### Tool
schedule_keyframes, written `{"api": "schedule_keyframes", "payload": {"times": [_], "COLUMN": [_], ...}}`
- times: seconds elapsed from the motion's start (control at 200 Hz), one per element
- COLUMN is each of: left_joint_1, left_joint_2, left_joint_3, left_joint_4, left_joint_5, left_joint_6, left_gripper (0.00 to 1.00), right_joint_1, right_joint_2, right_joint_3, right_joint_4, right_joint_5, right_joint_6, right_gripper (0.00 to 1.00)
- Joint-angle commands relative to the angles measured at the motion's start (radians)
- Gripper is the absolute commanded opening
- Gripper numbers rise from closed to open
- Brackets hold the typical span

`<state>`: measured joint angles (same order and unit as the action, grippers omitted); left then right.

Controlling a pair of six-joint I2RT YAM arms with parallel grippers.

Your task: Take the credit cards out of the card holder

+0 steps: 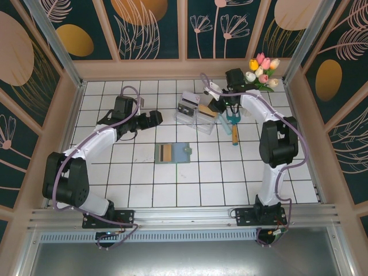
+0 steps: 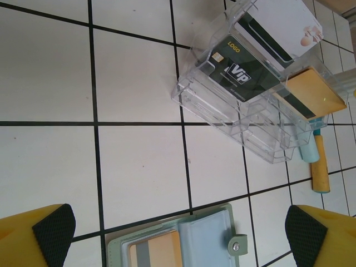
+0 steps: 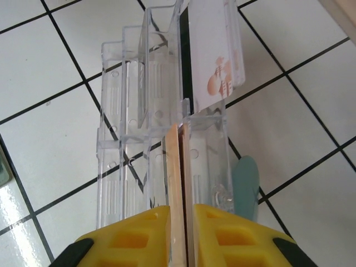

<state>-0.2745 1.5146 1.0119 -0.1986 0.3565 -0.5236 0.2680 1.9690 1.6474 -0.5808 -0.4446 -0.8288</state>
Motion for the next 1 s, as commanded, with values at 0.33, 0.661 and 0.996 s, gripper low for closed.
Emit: {"api": "schedule_keyframes", "payload": {"times": [0.33,0.661,0.996], "left_joint_1": [0.008,0.008,0.008], "left_joint_2": [-0.035,-0.186,-0.385], "left_joint_3": [-0.016,-0.174,-0.437], "left_joint_4": [0.004,0.047,0.146], "left_joint_5": [-0.003,-0.028,-0.005], "left_joint_6": [-0.016,-0.092,-0.203], "left_gripper": [0.99,0.99,0.98], "right_joint_1": [0.049,0.269,0.457], "right_joint_2": [-0.131,-0.342,-0.418], "right_joint_3": [-0.031,-0.267,-0.414], "right_joint_4": [0.071,0.375,0.411], "right_joint_5": [-0.064,0.14,0.401], "right_joint_6": [0.132,0.552,1.161], "right_gripper": [0.21,0.23,0.33]}}
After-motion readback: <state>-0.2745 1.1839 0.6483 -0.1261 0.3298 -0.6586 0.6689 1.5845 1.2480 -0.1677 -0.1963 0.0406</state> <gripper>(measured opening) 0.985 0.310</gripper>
